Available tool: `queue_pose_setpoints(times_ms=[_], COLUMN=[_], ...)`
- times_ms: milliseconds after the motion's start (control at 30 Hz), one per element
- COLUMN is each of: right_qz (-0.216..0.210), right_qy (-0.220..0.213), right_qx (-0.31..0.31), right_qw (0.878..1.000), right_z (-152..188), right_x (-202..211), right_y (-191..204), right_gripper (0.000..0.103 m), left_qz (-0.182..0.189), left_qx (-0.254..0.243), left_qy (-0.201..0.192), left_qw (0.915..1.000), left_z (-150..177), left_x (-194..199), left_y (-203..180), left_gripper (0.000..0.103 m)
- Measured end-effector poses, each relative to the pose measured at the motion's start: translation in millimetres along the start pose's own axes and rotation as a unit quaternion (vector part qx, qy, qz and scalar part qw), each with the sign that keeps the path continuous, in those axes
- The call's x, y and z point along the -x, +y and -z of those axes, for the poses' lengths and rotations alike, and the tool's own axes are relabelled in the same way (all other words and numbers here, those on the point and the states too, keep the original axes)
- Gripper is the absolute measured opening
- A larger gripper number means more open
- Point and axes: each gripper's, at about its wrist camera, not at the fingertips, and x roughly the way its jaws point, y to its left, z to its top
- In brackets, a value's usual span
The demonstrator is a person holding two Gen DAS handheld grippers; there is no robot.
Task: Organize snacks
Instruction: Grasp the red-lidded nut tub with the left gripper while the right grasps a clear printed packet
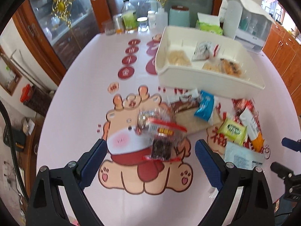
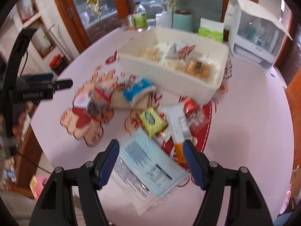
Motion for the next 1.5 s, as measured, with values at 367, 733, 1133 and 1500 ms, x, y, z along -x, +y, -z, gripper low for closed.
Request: queue_pose_setpoints(times_ms=[367, 733, 1133, 1500], right_qz=[-0.047, 0.014, 0.035, 0.015], right_qy=[0.042, 0.049, 0.036, 0.001], right_qx=[0.126, 0.203, 0.178, 0.166], right_qw=[0.990, 0.978, 0.983, 0.986], right_z=[43.7, 58.8, 49.4, 39.6], right_x=[-47.9, -86.0, -104.6, -74.5], right_y=[33.6, 51.1, 51.1, 65.2], right_gripper=[0.072, 0.088, 0.095, 0.028], left_qz=[-0.012, -0.008, 0.005, 0.046], left_qx=[0.009, 0.012, 0.014, 0.027], left_qy=[0.047, 0.074, 0.107, 0.082], left_qw=[0.9988, 0.9971, 0.9942, 0.9952], left_z=[25.2, 26.1, 23.9, 16.2], left_x=[-47.4, -84.2, -124.8, -119.4], left_y=[5.5, 1.3, -16.4, -25.5], left_gripper=[0.094, 0.094, 0.086, 0.038])
